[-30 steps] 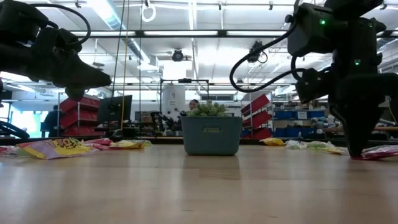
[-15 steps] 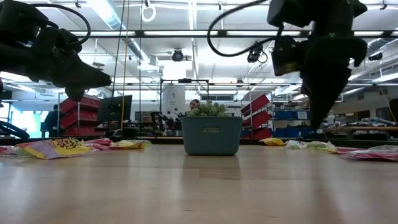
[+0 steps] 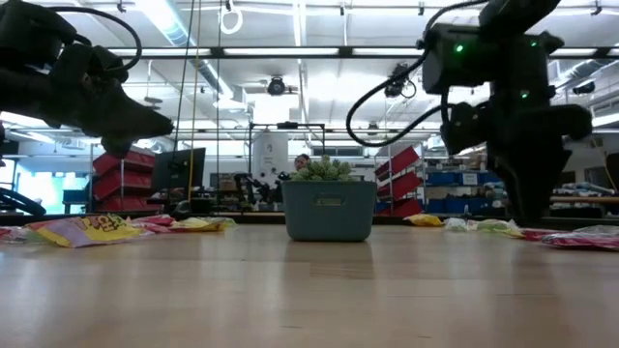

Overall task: Sort candy
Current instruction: Put the red candy pack into the blue bin

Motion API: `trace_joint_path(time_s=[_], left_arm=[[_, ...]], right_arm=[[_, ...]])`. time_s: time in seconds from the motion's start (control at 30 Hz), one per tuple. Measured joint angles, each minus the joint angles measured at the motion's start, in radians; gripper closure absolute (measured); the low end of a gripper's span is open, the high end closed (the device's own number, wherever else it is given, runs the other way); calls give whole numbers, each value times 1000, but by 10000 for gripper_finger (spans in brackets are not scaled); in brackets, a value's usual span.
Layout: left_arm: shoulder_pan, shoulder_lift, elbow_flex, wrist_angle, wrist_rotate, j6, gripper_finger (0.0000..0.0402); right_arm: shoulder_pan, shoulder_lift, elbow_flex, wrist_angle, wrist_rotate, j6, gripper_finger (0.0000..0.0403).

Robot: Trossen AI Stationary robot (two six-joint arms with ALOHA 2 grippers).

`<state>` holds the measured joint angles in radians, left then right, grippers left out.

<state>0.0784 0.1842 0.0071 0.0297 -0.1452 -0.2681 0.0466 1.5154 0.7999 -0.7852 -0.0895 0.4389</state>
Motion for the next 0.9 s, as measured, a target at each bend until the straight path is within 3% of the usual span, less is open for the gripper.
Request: trace_joint_path(time_s=[0.13,0.33,0.6,0.9], left_arm=[[0,5,0,0,0,0,321],[0,19,0,-1,0,1,321],[0,27,0,0,0,1,321],[0,27,0,0,0,1,321]], right_arm=[[-42,0,-34,69,-118,-68,230],[-80,-1,-74,109,-169,-109,263],[-82,0,-77,120,-206,-187,389],[-79,0,-22,139,-204,-197,403]])
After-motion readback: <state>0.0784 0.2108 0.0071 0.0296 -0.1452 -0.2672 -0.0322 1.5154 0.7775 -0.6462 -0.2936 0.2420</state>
